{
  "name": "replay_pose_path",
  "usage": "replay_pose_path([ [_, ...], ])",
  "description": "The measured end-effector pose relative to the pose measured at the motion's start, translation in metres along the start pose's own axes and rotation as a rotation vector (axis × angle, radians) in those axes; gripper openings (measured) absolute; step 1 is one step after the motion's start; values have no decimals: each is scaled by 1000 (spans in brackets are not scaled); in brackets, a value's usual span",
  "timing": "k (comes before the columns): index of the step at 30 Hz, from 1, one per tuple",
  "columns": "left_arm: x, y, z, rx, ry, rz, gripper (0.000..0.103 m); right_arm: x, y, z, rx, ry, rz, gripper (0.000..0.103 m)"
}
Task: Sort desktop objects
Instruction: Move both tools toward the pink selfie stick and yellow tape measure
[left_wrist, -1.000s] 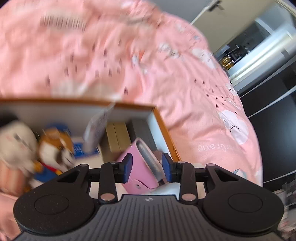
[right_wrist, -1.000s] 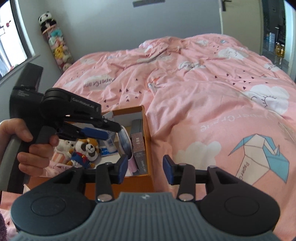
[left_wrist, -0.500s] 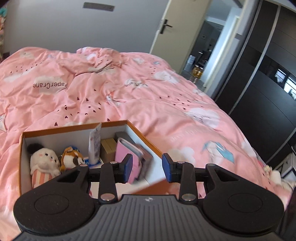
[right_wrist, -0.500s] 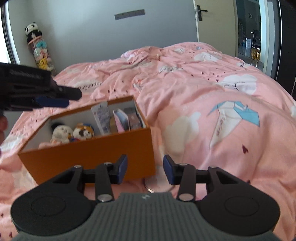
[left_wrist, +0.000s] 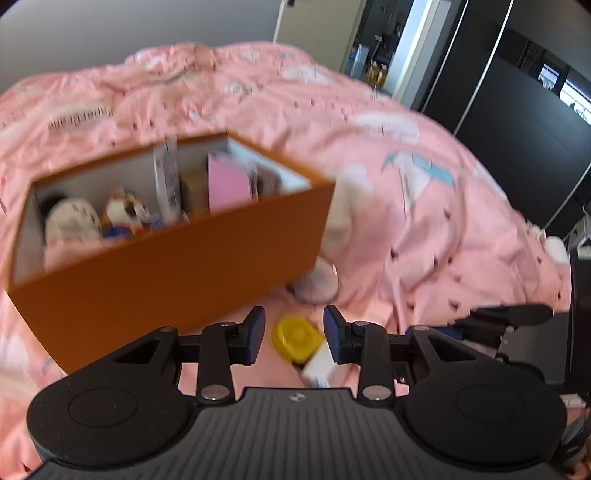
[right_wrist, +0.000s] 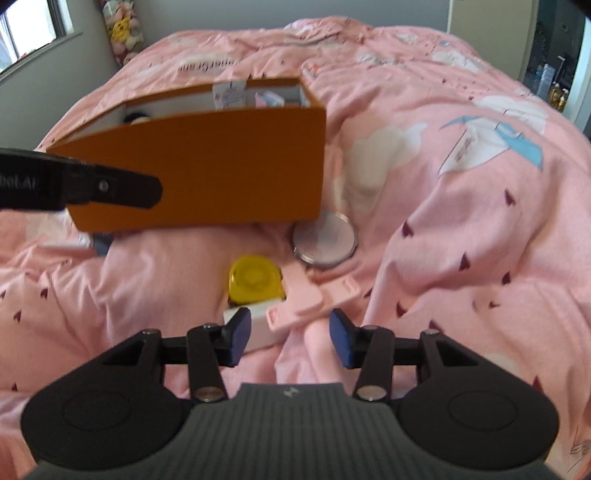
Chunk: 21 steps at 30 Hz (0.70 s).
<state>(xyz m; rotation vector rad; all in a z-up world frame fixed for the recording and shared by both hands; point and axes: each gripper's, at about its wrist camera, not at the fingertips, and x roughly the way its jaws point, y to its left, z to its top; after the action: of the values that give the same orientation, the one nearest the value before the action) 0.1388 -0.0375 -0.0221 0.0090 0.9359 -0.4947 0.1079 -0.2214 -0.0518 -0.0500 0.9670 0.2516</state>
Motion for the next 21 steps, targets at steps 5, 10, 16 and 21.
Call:
replay_pose_path([
  [5, 20, 2, -19, -4, 76, 25, 39, 7, 7, -5, -74, 12, -17, 54],
  [10, 25, 6, -27, -8, 111, 38, 39, 17, 4, -4, -101, 60, -85, 58],
  [16, 27, 9, -28, -16, 125, 41, 39, 30, -3, -3, -97, 108, -68, 62],
  [21, 28, 10, -30, -24, 132, 47, 39, 43, -4, -3, -118, 141, -59, 63],
])
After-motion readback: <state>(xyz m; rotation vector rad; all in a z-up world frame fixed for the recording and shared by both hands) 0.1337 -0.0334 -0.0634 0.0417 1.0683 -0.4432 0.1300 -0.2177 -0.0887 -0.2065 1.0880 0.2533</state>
